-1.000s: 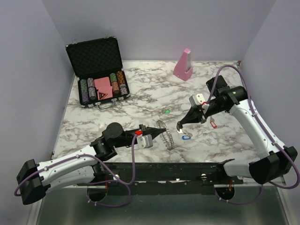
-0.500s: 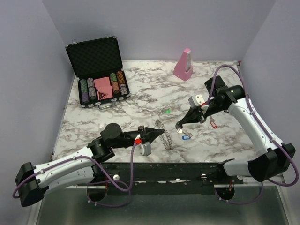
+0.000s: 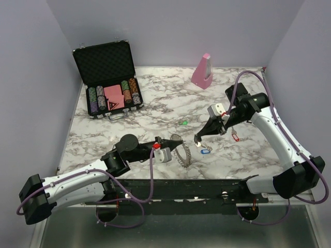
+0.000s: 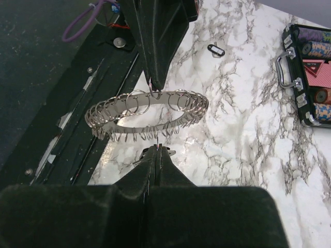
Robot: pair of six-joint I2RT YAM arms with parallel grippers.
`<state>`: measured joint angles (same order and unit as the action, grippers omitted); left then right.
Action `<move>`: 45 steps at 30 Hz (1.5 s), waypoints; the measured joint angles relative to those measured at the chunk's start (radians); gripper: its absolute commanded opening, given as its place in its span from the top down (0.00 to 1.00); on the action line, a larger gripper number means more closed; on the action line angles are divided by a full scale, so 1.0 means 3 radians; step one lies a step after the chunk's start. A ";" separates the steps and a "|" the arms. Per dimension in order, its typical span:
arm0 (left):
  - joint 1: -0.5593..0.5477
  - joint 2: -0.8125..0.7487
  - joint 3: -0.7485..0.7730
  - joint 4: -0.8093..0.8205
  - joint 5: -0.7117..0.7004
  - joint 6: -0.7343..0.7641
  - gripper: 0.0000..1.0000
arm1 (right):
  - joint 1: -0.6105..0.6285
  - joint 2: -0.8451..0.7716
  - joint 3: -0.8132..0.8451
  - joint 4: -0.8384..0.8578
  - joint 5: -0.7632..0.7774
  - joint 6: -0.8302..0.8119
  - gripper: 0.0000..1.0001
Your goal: Put the keys on the keyring
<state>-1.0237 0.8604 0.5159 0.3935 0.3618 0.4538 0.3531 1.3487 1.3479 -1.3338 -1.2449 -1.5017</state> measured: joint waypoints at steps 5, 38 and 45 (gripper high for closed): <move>0.0001 0.0033 0.0001 0.0146 -0.0159 -0.0488 1.00 | 0.0028 0.0018 0.0078 0.0001 0.0009 0.0097 1.00; 0.0001 0.0240 -0.0006 0.0759 -0.0512 -0.2103 1.00 | 0.0214 -0.0018 0.0253 0.0459 0.0229 0.1306 1.00; 0.0001 0.0242 -0.0006 0.0877 -0.0585 -0.2248 1.00 | 0.0214 -0.0032 0.0253 0.0497 0.0201 0.1469 1.00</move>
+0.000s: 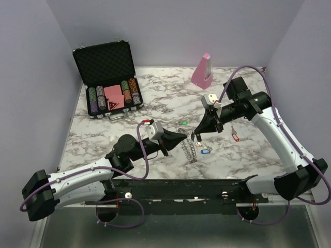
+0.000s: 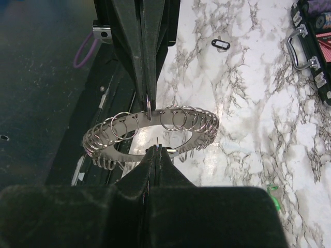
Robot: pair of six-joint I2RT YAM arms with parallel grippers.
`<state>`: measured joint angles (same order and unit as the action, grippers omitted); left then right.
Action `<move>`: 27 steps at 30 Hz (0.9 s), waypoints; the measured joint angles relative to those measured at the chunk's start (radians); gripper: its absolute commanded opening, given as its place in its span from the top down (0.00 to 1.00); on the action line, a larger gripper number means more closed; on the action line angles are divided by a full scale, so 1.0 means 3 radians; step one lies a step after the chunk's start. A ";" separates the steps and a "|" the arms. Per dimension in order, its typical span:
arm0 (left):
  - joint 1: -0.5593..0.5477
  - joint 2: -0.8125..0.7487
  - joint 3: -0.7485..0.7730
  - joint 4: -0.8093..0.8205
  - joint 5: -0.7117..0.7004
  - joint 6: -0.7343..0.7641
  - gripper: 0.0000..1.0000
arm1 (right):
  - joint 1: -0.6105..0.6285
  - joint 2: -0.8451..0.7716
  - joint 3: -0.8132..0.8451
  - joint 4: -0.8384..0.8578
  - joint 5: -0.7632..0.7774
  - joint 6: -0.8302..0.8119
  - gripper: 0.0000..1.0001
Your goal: Put the keys on the keyring
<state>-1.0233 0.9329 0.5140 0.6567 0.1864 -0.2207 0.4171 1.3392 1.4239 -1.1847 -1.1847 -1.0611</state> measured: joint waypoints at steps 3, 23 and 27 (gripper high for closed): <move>0.0000 0.0009 0.0000 0.0048 -0.0011 -0.0039 1.00 | 0.0000 -0.0010 0.0000 0.0008 -0.0033 0.0050 1.00; 0.0000 0.0085 -0.0058 0.0228 -0.0013 -0.0024 1.00 | 0.0000 -0.0069 -0.0019 0.0043 -0.0126 0.0167 1.00; 0.0000 0.0069 -0.0137 0.0225 -0.0005 0.0043 1.00 | 0.0000 -0.0074 -0.0019 -0.0107 -0.0135 -0.0107 1.00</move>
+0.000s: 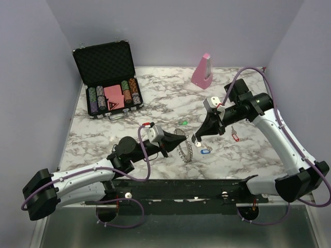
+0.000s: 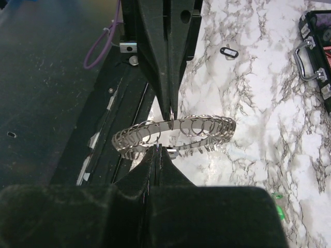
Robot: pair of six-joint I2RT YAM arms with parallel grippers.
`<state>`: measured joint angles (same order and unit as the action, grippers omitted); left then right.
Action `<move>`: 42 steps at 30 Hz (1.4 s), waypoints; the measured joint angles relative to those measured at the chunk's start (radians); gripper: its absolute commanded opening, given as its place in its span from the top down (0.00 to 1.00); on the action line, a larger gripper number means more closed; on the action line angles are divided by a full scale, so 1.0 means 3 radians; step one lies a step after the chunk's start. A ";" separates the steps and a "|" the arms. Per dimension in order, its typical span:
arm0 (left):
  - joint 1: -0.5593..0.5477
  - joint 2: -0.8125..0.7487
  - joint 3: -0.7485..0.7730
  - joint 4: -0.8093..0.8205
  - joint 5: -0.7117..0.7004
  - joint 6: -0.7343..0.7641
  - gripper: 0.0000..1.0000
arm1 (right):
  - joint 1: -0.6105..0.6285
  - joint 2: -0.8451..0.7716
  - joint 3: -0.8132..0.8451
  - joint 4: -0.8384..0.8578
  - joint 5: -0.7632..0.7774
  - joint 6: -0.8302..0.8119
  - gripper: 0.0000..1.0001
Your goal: Put the keys on the keyring
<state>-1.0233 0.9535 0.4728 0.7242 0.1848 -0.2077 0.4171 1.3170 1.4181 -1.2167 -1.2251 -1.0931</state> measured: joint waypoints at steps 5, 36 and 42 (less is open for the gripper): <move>0.0001 -0.0037 -0.0097 0.0053 0.0013 0.0055 1.00 | 0.0000 -0.0027 -0.0042 -0.0229 -0.0006 -0.0389 0.99; 0.0027 -0.0528 -0.0456 0.0502 0.0292 0.0028 1.00 | -0.0315 -0.0389 -0.0572 -0.0118 -0.0114 -0.0516 0.99; 0.0029 -0.0413 -0.0526 0.0665 0.0385 0.0029 1.00 | -0.0398 -0.0439 -0.0702 0.0079 -0.0150 -0.0291 1.00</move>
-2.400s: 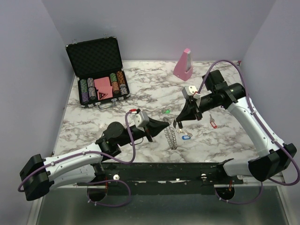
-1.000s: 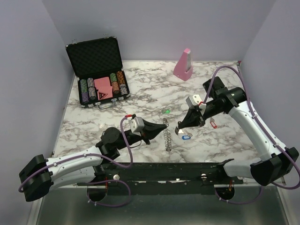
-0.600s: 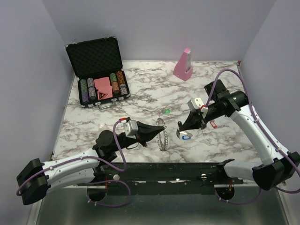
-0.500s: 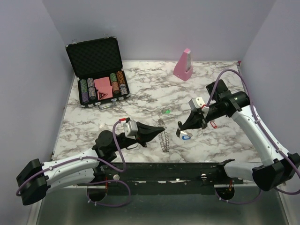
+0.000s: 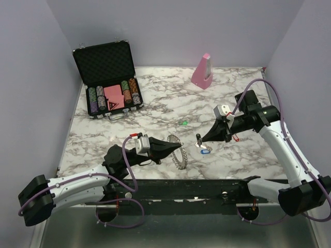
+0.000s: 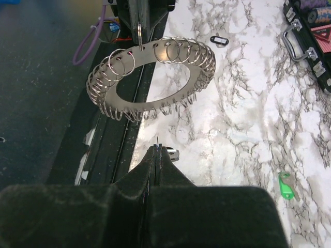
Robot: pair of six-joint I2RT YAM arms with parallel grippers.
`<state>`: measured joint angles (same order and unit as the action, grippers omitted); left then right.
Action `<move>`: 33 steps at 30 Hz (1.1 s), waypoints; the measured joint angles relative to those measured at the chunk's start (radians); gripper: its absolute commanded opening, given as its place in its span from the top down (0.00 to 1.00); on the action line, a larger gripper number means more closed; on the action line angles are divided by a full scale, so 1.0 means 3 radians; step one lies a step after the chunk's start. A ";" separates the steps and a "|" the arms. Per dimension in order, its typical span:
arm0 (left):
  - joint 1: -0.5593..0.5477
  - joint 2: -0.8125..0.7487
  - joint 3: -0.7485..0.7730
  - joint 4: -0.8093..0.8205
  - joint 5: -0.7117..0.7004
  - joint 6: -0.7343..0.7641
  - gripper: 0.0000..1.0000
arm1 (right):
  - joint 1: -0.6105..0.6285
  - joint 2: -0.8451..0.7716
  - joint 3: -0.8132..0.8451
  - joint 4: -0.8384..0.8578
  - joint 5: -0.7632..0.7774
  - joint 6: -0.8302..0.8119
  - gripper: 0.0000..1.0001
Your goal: Put the keys on the keyring
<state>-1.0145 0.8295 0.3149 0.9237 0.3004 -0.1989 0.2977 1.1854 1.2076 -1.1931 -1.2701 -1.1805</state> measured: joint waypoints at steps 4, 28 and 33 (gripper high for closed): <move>0.0003 0.0056 -0.0008 0.0086 0.0090 0.0001 1.00 | -0.0019 -0.0113 -0.0123 0.0122 0.0000 0.0160 0.99; 0.0003 0.0266 0.0240 -0.0170 0.0556 0.0786 1.00 | -0.0039 -0.0131 0.0295 -0.0083 -0.0001 0.0046 1.00; 0.0003 0.0275 0.0492 -0.0640 0.0603 0.1259 1.00 | -0.0039 -0.0088 0.0270 -0.0314 0.0001 -0.0566 1.00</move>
<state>-1.0138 0.9119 0.4625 0.7319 0.4812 0.1787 0.2859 1.1591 1.2884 -1.2873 -1.2697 -1.3502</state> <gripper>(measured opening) 0.006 0.006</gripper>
